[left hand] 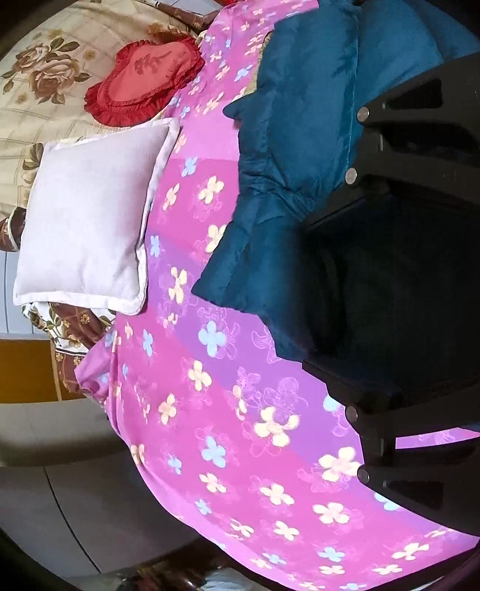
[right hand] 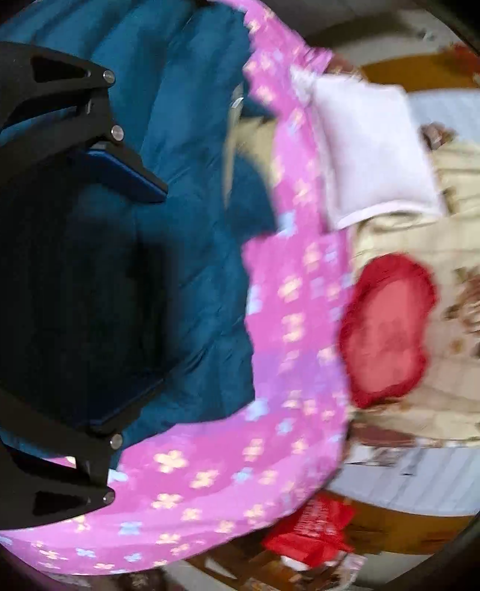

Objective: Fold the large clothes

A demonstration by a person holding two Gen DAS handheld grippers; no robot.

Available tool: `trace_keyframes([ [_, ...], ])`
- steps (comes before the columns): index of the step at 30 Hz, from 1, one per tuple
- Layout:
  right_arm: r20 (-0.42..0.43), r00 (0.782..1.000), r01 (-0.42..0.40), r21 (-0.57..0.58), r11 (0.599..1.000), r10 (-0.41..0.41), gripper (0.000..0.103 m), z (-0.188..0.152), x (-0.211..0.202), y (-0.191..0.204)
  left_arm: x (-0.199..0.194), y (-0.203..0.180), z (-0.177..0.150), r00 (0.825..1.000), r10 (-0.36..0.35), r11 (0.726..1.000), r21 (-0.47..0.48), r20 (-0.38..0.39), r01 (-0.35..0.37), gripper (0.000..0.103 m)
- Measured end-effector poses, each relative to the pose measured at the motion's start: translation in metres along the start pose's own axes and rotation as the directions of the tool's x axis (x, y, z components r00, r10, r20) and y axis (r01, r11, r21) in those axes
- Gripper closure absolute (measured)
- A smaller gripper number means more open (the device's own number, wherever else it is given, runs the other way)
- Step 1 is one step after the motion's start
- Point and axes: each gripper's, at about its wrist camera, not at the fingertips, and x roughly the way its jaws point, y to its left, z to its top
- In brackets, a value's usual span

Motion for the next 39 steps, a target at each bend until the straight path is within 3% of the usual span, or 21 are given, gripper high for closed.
trace_keyframes([
  [2, 0.011, 0.999, -0.041, 0.055, 0.998, 0.040, 0.003, -0.005, 0.014, -0.008, 0.002, -0.001, -0.003, 1.000, 0.007, 1.000, 0.004, 0.012, -0.007, 0.053],
  [7, 0.021, 1.000, -0.013, 0.042, 0.999, 0.012, 0.002, -0.012, 0.018, -0.002, -0.020, 0.001, -0.013, 0.998, 0.017, 0.999, 0.029, 0.065, -0.019, 0.054],
  [10, 0.059, 0.998, -0.024, 0.042, 0.999, 0.022, 0.003, -0.021, -0.006, 0.001, -0.043, 0.003, -0.024, 0.994, -0.015, 0.999, 0.054, 0.112, 0.009, 0.054],
  [13, 0.119, 0.989, -0.097, 0.032, 0.995, 0.092, 0.003, -0.024, -0.037, 0.010, -0.063, 0.006, -0.039, 0.988, -0.030, 0.997, 0.070, 0.154, 0.019, 0.054],
  [17, 0.133, 0.971, -0.189, -0.068, 0.980, 0.197, 0.003, -0.018, -0.063, 0.055, -0.070, 0.005, -0.053, 0.987, -0.022, 0.995, 0.097, 0.159, 0.007, 0.054],
  [21, 0.134, 0.951, -0.263, -0.119, 0.957, 0.278, 0.003, -0.004, -0.064, 0.110, -0.063, 0.001, -0.064, 0.990, -0.013, 0.991, 0.130, 0.142, -0.005, 0.054],
  [26, 0.074, 0.970, -0.226, -0.094, 0.970, 0.233, 0.016, 0.005, -0.025, 0.149, -0.060, -0.002, -0.072, 0.984, -0.023, 0.986, 0.166, 0.177, -0.007, 0.054],
  [32, 0.040, 0.988, -0.148, -0.097, 0.984, 0.152, 0.014, -0.004, 0.011, 0.163, -0.055, 0.000, -0.073, 0.984, -0.044, 0.988, 0.154, 0.172, 0.017, 0.054],
  [36, 0.029, 0.984, -0.174, -0.076, 0.982, 0.177, 0.014, -0.007, 0.002, 0.152, -0.053, -0.001, -0.075, 0.985, -0.040, 0.986, 0.168, 0.167, 0.011, 0.054],
  [39, 0.060, 0.972, -0.223, -0.089, 0.971, 0.229, 0.013, -0.017, -0.034, 0.134, -0.053, 0.002, -0.075, 0.986, -0.052, 0.987, 0.157, 0.157, 0.028, 0.054],
])
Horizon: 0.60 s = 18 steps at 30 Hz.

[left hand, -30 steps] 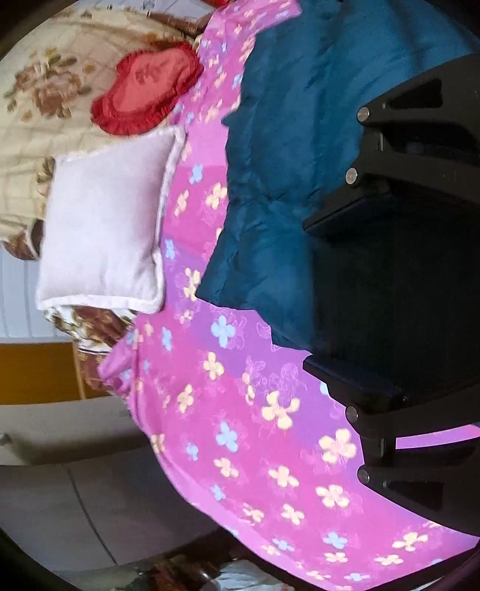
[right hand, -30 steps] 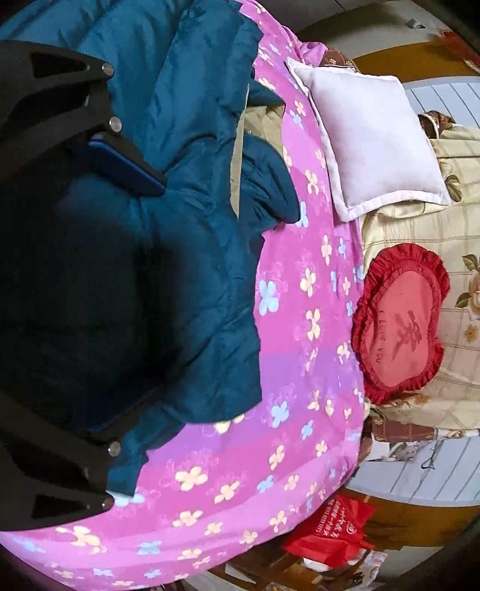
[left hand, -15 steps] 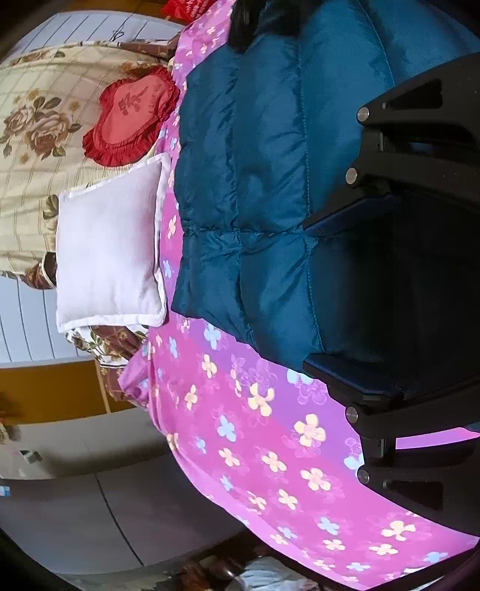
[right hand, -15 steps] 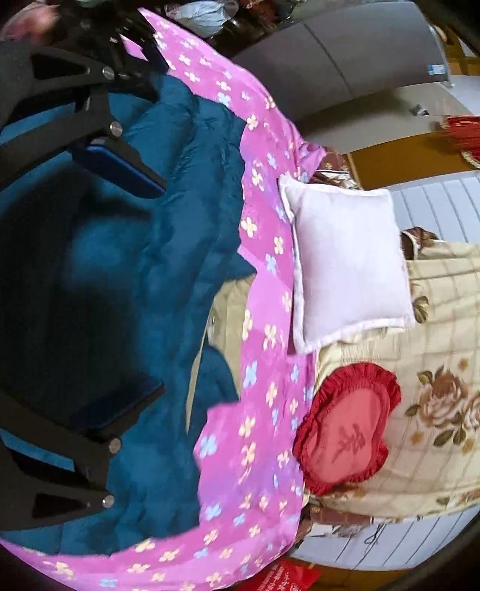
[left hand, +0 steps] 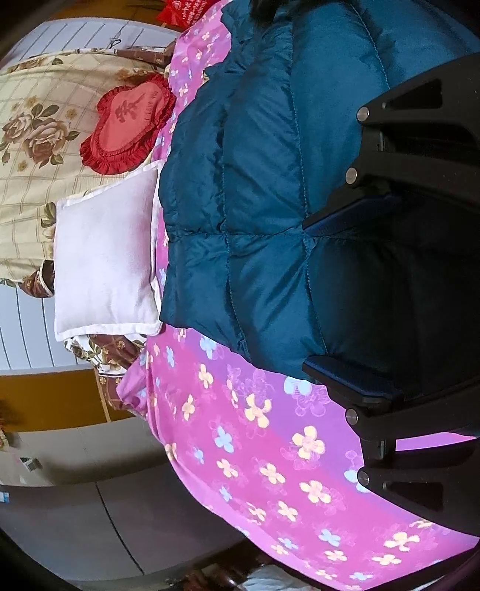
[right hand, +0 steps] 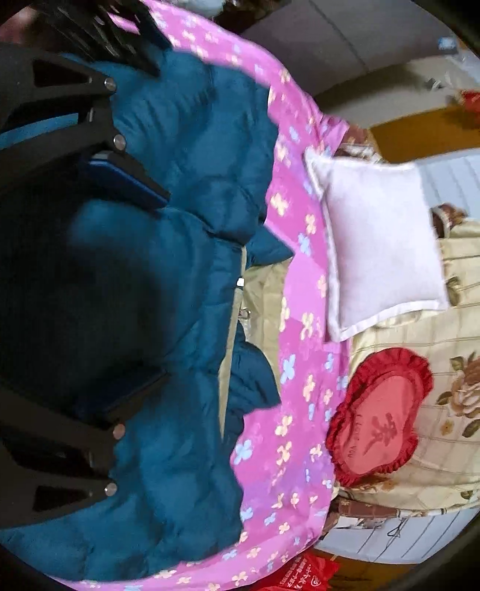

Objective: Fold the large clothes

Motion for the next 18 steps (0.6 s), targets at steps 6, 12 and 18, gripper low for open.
trace_keyframes([
  [6, 0.057, 0.992, 0.115, -0.008, 0.993, -0.114, 0.013, -0.041, -0.076, -0.057, 0.001, 0.001, -0.001, 1.000, -0.009, 1.000, -0.014, -0.001, 0.009, 0.054],
  [12, -0.021, 0.973, 0.233, 0.097, 0.968, -0.232, 0.006, -0.067, -0.064, -0.138, 0.003, 0.000, -0.002, 1.000, -0.005, 1.000, -0.016, 0.000, 0.005, 0.053],
  [18, 0.026, 0.982, 0.181, 0.174, 0.968, -0.189, 0.000, -0.083, -0.051, -0.158, 0.000, 0.006, 0.000, 0.999, -0.026, 0.999, -0.045, -0.035, 0.024, 0.053],
])
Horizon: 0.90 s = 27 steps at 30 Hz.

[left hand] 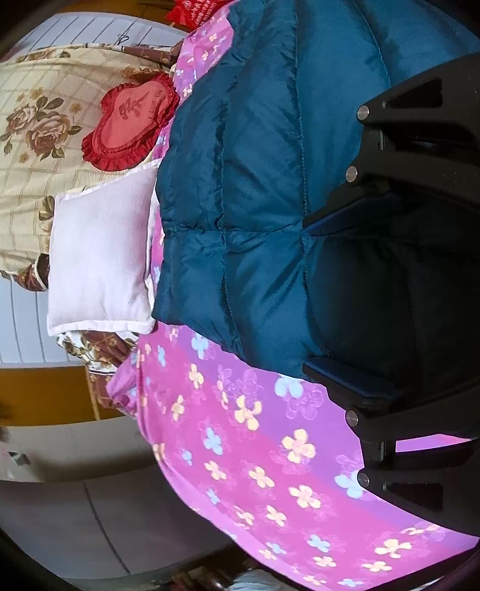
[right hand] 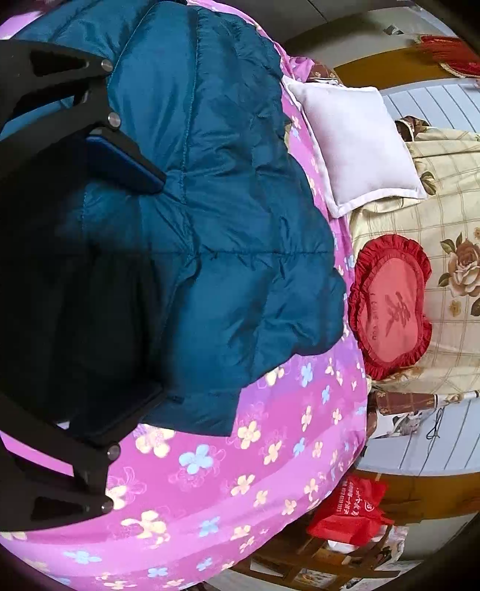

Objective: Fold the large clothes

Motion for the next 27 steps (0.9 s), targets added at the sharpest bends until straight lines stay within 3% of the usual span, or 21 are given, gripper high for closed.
trace_keyframes([
  [5, 0.012, 0.997, -0.073, 0.029, 0.997, 0.073, 0.000, 0.001, -0.024, -0.010, -0.023, 0.030, 0.001, 0.986, -0.166, 0.980, -0.115, -0.009, 0.164, 0.053],
  [8, 0.025, 0.993, -0.117, 0.098, 0.988, 0.115, 0.000, 0.001, -0.044, -0.032, -0.028, 0.049, 0.000, 0.978, -0.208, 0.969, -0.143, -0.021, 0.203, 0.052],
  [12, -0.029, 0.991, -0.125, 0.177, 0.976, 0.132, 0.000, -0.003, -0.039, -0.066, -0.019, 0.078, -0.009, 0.961, -0.270, 0.938, -0.242, -0.066, 0.247, 0.050],
  [17, -0.116, 0.963, -0.206, 0.261, 0.943, 0.242, 0.000, -0.016, -0.004, -0.089, 0.003, 0.083, -0.018, 0.920, -0.376, 0.894, -0.305, -0.111, 0.329, 0.046],
  [21, -0.115, 0.940, -0.281, 0.270, 0.921, 0.321, 0.000, -0.018, 0.017, -0.088, 0.020, 0.069, -0.023, 0.880, -0.441, 0.875, -0.305, -0.179, 0.377, 0.032],
  [22, -0.124, 0.935, -0.291, 0.268, 0.919, 0.332, 0.000, -0.018, 0.022, -0.088, 0.019, 0.066, -0.023, 0.889, -0.430, 0.880, -0.292, -0.159, 0.373, 0.030],
  [27, -0.108, 0.923, -0.335, 0.244, 0.910, 0.368, 0.000, -0.014, 0.035, -0.085, 0.025, 0.055, -0.021, 0.897, -0.416, 0.890, -0.272, -0.152, 0.366, 0.021],
])
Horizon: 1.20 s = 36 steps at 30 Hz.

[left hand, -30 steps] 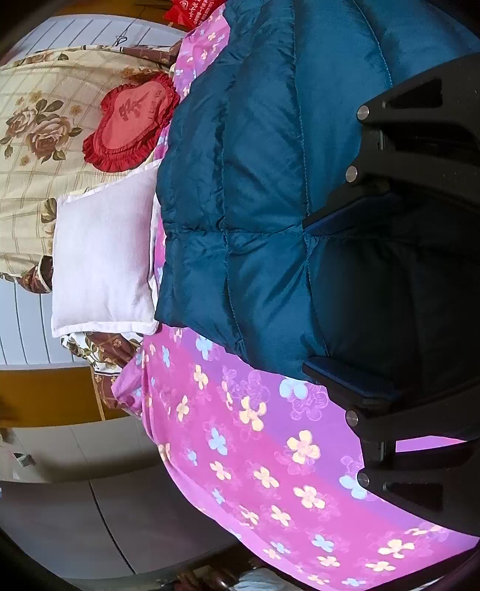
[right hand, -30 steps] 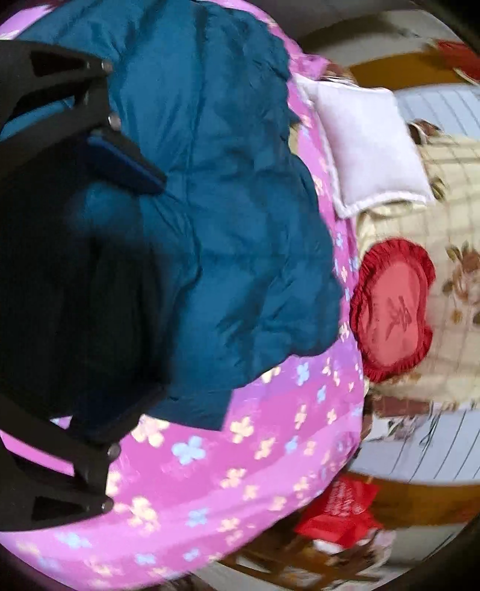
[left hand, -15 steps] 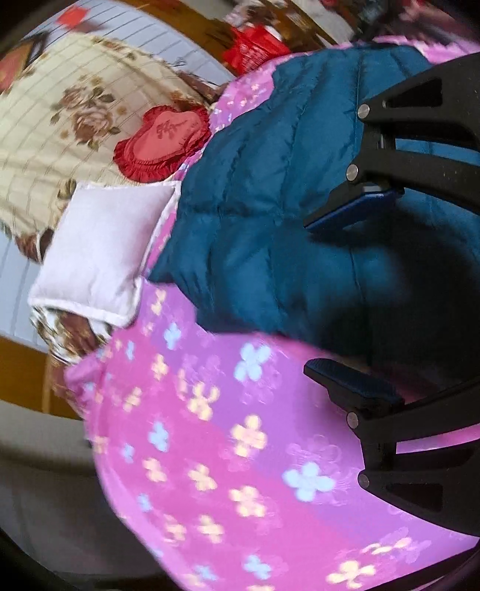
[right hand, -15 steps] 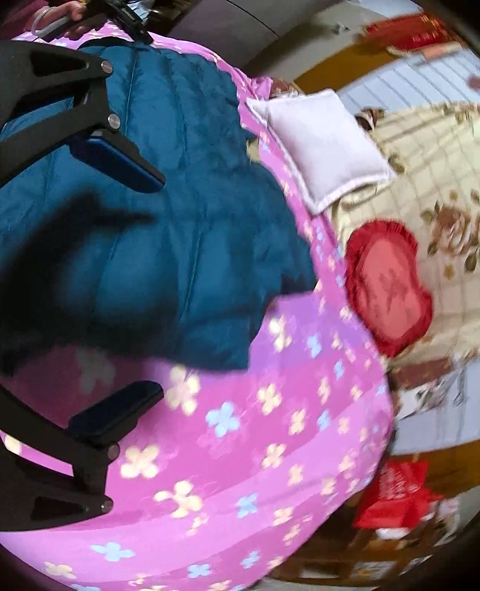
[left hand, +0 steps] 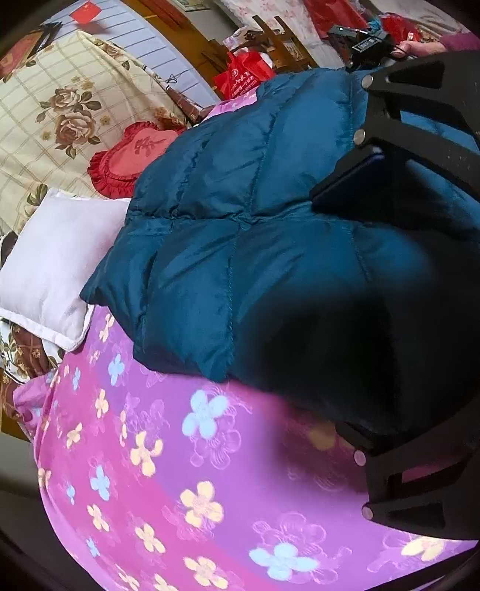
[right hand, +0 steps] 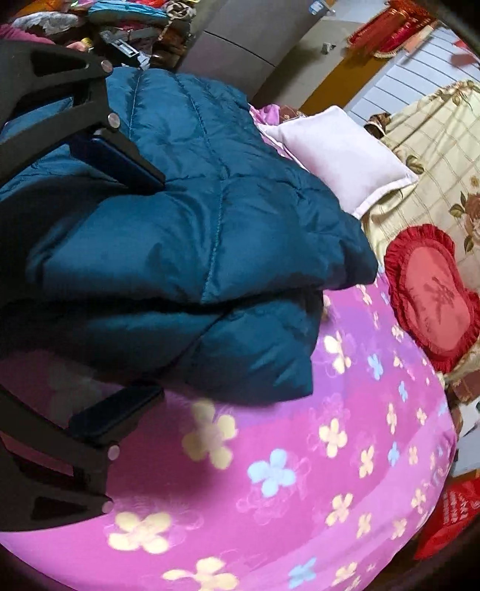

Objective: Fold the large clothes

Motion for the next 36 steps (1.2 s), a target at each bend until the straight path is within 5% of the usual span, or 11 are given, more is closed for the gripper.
trace_keyframes([
  [2, -0.008, 1.000, 0.006, -0.017, 1.000, -0.006, 0.000, 0.003, 0.004, 0.005, 0.003, -0.005, 0.000, 1.000, 0.014, 1.000, 0.017, -0.002, -0.014, 0.021],
  [4, -0.019, 1.000, 0.004, -0.029, 1.000, -0.005, 0.002, 0.005, 0.008, 0.013, 0.004, -0.009, 0.000, 1.000, 0.012, 0.999, 0.032, -0.014, -0.011, 0.031],
  [7, 0.008, 1.000, 0.000, -0.037, 0.999, 0.000, 0.023, 0.002, 0.006, 0.026, -0.004, -0.014, -0.001, 1.000, -0.005, 1.000, 0.022, -0.003, 0.005, 0.064],
  [9, 0.022, 1.000, -0.006, -0.057, 0.998, 0.008, 0.051, -0.001, -0.001, 0.036, -0.019, -0.022, -0.004, 1.000, 0.012, 0.998, 0.066, 0.023, -0.014, 0.088],
  [12, 0.039, 0.999, 0.012, -0.096, 0.995, -0.008, 0.068, -0.005, -0.018, 0.053, -0.040, -0.032, -0.006, 0.999, 0.031, 0.993, 0.111, 0.038, -0.035, 0.098],
  [20, 0.056, 0.996, -0.059, -0.120, 0.991, 0.066, 0.073, -0.029, -0.090, 0.080, -0.130, -0.039, -0.041, 0.999, -0.019, 0.985, 0.171, 0.040, 0.011, 0.100],
  [28, -0.037, 0.993, -0.117, -0.103, 0.988, 0.114, 0.071, -0.112, -0.166, 0.085, -0.182, -0.023, -0.108, 0.998, 0.063, 0.981, 0.184, -0.016, -0.059, 0.097],
  [32, -0.060, 0.997, -0.059, -0.088, 0.994, 0.054, 0.059, -0.149, -0.168, 0.073, -0.154, -0.004, -0.129, 0.986, 0.158, 0.980, 0.129, -0.047, -0.151, 0.081],
  [36, -0.041, 0.998, 0.055, -0.033, 0.998, -0.056, 0.034, -0.169, -0.140, 0.052, -0.141, 0.001, -0.140, 0.979, 0.206, 0.974, 0.094, 0.012, -0.206, 0.064],
])
